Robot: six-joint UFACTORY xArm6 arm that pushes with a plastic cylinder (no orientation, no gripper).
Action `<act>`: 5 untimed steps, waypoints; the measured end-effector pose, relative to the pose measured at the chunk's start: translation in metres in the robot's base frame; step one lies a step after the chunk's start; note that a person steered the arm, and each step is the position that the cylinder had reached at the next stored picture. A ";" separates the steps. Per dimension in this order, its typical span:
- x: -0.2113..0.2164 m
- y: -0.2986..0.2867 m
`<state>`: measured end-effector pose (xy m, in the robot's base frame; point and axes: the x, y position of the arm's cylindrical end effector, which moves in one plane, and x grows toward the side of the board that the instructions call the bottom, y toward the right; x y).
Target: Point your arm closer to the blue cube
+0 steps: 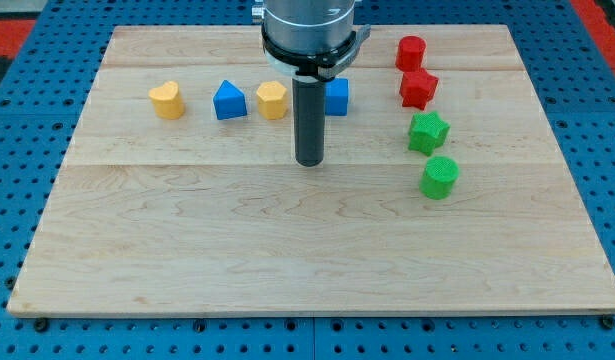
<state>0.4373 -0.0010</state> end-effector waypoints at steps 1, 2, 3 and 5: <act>0.000 -0.002; 0.000 -0.008; 0.000 -0.010; -0.005 -0.016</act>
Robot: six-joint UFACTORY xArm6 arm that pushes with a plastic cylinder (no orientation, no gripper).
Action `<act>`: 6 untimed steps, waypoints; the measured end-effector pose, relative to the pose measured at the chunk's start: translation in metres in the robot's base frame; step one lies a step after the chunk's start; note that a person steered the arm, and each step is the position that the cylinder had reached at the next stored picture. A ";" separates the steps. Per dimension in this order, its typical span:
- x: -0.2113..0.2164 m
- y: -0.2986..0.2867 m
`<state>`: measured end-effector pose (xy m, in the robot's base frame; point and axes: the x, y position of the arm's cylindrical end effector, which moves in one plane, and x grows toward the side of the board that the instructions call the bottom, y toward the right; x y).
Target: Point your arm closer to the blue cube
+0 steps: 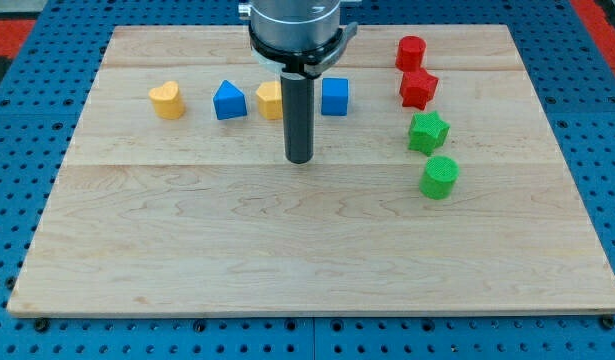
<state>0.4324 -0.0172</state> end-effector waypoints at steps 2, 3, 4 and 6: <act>0.000 -0.018; -0.016 -0.006; -0.049 0.045; -0.066 0.063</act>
